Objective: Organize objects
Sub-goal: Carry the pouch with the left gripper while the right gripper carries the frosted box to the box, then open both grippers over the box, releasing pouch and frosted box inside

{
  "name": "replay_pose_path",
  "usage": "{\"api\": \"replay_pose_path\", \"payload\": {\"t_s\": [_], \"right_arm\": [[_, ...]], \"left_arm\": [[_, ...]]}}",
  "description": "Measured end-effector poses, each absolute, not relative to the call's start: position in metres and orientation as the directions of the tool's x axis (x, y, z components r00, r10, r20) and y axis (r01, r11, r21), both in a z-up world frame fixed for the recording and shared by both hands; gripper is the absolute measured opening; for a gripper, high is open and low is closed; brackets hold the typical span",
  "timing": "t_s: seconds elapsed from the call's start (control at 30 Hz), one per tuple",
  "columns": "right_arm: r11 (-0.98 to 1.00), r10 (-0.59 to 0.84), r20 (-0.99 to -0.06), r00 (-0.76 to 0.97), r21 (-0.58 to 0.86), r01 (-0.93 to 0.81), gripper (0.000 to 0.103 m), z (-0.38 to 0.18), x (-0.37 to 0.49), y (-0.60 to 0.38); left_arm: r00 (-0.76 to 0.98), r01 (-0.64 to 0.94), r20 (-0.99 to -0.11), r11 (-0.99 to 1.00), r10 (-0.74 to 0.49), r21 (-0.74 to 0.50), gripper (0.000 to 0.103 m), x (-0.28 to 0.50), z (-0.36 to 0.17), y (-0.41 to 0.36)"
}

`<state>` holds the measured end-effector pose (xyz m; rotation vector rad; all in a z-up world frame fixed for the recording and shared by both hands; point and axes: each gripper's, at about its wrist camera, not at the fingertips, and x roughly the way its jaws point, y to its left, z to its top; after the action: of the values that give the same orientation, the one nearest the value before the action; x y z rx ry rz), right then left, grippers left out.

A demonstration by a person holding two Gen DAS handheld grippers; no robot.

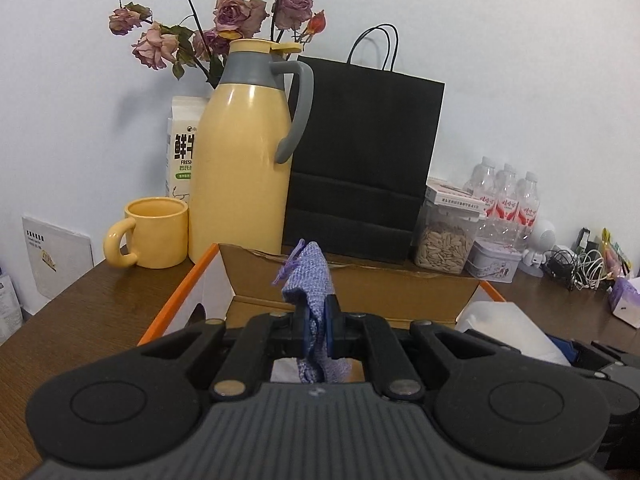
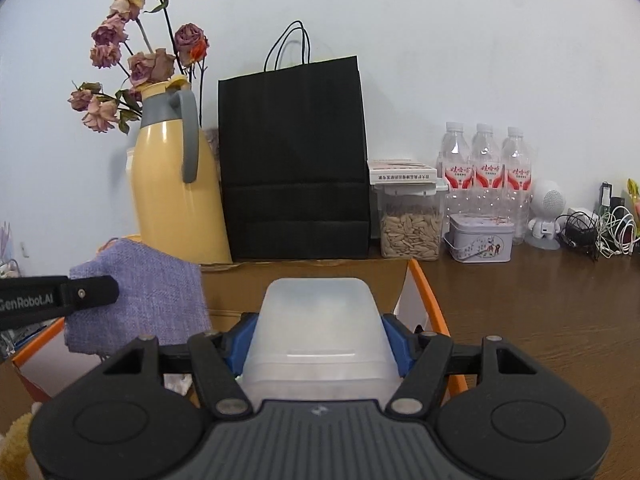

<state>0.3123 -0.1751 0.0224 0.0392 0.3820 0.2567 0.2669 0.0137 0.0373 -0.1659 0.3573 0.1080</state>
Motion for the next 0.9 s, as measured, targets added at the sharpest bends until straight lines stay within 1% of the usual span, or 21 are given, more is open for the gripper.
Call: {"api": "replay_pose_path", "payload": {"t_s": [0.07, 0.13, 0.2, 0.23, 0.27, 0.3, 0.33, 0.4, 0.9], "right_arm": [[0.965, 0.262, -0.363, 0.894, 0.089, -0.247, 0.065, 0.023, 0.311, -0.176], [0.963, 0.268, -0.363, 0.892, 0.091, -0.253, 0.065, 0.023, 0.308, -0.176], [0.963, 0.271, -0.353, 0.895, 0.09, -0.256, 0.065, 0.024, 0.306, -0.176], [0.961, 0.275, -0.347, 0.897, 0.091, -0.26, 0.07, 0.025, 0.303, -0.176], [0.96, 0.279, -0.34, 0.898, 0.094, -0.262, 0.082, 0.026, 0.301, -0.177], [0.96, 0.281, -0.331, 0.901, 0.096, -0.264, 0.09, 0.027, 0.3, -0.178], [0.96, 0.281, -0.324, 0.903, 0.094, -0.265, 0.099, 0.027, 0.298, -0.178], [0.958, 0.286, -0.322, 0.903, 0.092, -0.271, 0.103, 0.029, 0.296, -0.177], [0.961, 0.277, -0.3, 0.913, 0.087, -0.263, 0.103, 0.038, 0.285, -0.181]], "left_arm": [[0.935, -0.139, -0.345, 0.982, 0.086, -0.131, 0.01, 0.264, 0.038, 0.011], [0.94, -0.141, -0.328, 0.983, 0.095, -0.121, 0.02, 0.26, 0.039, 0.01], [0.945, -0.15, -0.307, 0.982, 0.109, -0.113, 0.052, 0.256, 0.04, 0.009], [0.948, -0.156, -0.296, 0.981, 0.117, -0.113, 0.061, 0.254, 0.04, 0.009], [0.95, -0.162, -0.287, 0.98, 0.123, -0.117, 0.081, 0.252, 0.04, 0.01], [0.952, -0.165, -0.278, 0.979, 0.125, -0.124, 0.097, 0.25, 0.04, 0.01], [0.954, -0.171, -0.271, 0.977, 0.132, -0.129, 0.103, 0.249, 0.041, 0.011], [0.956, -0.186, -0.253, 0.973, 0.146, -0.14, 0.103, 0.246, 0.042, 0.013], [0.966, -0.167, -0.222, 0.976, 0.133, -0.143, 0.103, 0.237, 0.046, 0.012]]}}
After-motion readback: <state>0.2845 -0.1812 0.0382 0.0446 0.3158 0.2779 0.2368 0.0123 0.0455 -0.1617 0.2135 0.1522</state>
